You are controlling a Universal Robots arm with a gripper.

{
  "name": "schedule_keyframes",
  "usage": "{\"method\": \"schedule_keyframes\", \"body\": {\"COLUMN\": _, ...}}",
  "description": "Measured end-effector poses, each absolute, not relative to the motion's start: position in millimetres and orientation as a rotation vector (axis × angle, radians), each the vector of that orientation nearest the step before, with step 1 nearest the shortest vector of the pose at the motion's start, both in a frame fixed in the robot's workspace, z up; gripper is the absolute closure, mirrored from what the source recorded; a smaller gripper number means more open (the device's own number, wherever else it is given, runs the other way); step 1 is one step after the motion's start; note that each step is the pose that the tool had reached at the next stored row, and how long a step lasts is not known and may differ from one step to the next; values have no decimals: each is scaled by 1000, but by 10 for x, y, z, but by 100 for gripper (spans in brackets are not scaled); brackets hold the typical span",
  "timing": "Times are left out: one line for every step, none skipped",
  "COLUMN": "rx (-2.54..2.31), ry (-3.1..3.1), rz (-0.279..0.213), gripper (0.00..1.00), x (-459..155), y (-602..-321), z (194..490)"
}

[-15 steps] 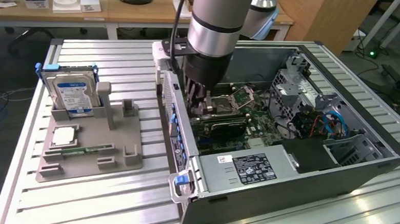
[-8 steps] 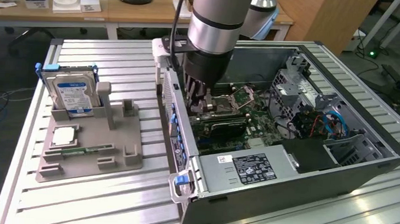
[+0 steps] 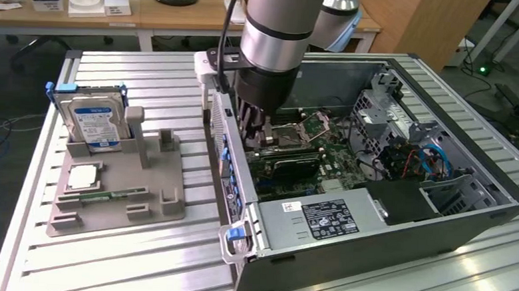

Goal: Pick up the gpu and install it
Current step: 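Press down on the gpu until it lock into place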

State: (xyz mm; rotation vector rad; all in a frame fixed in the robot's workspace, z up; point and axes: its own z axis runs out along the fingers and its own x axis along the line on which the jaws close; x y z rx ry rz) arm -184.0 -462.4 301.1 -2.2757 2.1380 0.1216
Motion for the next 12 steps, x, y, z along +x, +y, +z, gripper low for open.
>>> {"method": "schedule_keyframes", "body": {"rx": -2276, "ry": 2138, "rz": 122, "gripper": 89, "x": -1840, "y": -4624, "z": 3004}}
{"method": "schedule_keyframes", "body": {"rx": -2276, "ry": 2138, "rz": 122, "gripper": 89, "x": -1841, "y": -4624, "z": 2993}}
{"method": "schedule_keyframes", "body": {"rx": -2276, "ry": 2138, "rz": 123, "gripper": 89, "x": -1841, "y": -4624, "z": 2976}}
{"method": "schedule_keyframes", "body": {"rx": -2275, "ry": 2138, "rz": 124, "gripper": 89, "x": -1842, "y": -4624, "z": 2964}}
{"method": "schedule_keyframes", "body": {"rx": -2275, "ry": 2138, "rz": 125, "gripper": 89, "x": -1842, "y": -4625, "z": 2954}}
{"method": "schedule_keyframes", "body": {"rx": -2274, "ry": 2137, "rz": 126, "gripper": 89, "x": -1841, "y": -4625, "z": 2951}}
{"method": "schedule_keyframes", "body": {"rx": -2273, "ry": 2135, "rz": 129, "gripper": 89, "x": -1835, "y": -4624, "z": 2946}}
{"method": "schedule_keyframes", "body": {"rx": -2271, "ry": 2133, "rz": 130, "gripper": 89, "x": -1826, "y": -4622, "z": 2935}}
{"method": "schedule_keyframes", "body": {"rx": -2271, "ry": 2134, "rz": 131, "gripper": 89, "x": -1818, "y": -4622, "z": 2937}}
{"method": "schedule_keyframes", "body": {"rx": -2272, "ry": 2135, "rz": 131, "gripper": 89, "x": -1801, "y": -4623, "z": 2943}}
{"method": "schedule_keyframes", "body": {"rx": -2272, "ry": 2135, "rz": 131, "gripper": 89, "x": -1780, "y": -4623, "z": 2945}}
{"method": "schedule_keyframes", "body": {"rx": -2273, "ry": 2135, "rz": 131, "gripper": 89, "x": -1756, "y": -4624, "z": 2945}}
